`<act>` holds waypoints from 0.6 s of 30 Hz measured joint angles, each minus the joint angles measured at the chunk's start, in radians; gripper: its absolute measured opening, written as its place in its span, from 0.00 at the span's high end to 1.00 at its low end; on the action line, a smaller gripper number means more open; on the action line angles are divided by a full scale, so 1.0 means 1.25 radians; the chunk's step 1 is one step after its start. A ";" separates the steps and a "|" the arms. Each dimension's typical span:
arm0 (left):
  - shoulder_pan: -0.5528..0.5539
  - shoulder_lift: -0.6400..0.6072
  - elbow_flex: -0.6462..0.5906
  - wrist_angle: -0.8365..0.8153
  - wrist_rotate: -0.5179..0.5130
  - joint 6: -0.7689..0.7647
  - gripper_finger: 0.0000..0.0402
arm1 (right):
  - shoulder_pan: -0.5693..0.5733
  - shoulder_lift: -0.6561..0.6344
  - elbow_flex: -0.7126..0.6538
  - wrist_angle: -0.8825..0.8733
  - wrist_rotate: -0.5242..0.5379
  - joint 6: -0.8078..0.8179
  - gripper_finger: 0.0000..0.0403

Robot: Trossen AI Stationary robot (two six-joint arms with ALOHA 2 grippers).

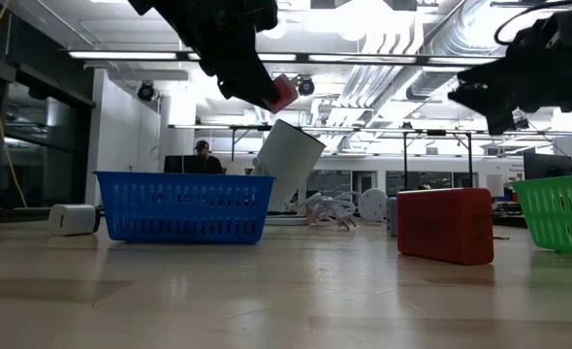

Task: Pick & Place Office items
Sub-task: Put the pink charger adapter into the green bin

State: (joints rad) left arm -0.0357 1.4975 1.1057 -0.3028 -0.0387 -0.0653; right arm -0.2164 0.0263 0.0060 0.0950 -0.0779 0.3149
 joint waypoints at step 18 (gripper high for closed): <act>0.000 0.000 0.000 0.075 0.001 0.006 0.66 | 0.075 0.459 0.077 0.399 0.039 -0.173 0.56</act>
State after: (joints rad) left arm -0.0360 1.4971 1.1057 -0.2094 -0.0378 -0.0574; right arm -0.1231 0.5995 0.1026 0.5934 -0.0293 0.0990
